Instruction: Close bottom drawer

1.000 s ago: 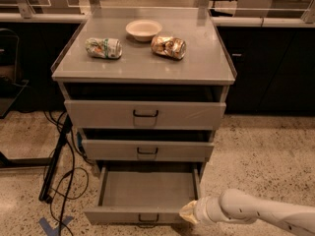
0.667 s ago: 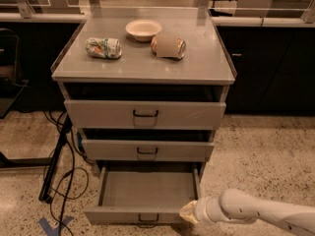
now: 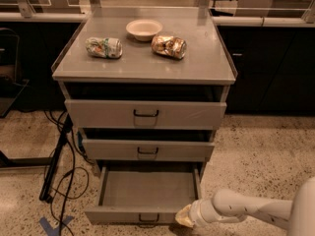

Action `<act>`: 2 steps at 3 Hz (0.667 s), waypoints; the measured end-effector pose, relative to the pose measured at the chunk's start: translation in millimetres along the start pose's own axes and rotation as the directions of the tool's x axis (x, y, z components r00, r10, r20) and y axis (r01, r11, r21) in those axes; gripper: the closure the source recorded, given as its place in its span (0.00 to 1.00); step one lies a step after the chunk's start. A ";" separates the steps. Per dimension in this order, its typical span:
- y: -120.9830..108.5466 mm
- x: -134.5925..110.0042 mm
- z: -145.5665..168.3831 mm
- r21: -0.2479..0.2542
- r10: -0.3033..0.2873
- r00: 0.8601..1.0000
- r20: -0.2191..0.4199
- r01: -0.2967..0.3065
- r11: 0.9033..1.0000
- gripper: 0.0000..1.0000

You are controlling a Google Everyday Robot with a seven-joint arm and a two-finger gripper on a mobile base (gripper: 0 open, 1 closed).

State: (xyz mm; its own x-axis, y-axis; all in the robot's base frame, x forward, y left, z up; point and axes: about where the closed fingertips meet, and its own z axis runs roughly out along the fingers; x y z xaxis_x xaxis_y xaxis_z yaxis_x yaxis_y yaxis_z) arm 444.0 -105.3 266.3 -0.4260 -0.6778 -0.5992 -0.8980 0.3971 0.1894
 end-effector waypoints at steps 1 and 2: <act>-4.8 23.2 40.3 -0.035 0.066 0.998 -0.004 -0.066 0.997 1.00; -5.6 41.5 68.3 -0.049 0.112 0.994 -0.003 -0.112 0.993 1.00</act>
Offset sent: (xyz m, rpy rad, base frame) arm -0.0072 0.0138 -0.1172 0.0458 0.1422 -0.0975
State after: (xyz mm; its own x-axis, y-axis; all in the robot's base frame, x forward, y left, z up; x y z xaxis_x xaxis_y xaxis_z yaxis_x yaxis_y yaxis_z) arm 438.8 -93.4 187.3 -0.5242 -0.6308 -0.5721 -0.8490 0.4399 0.2928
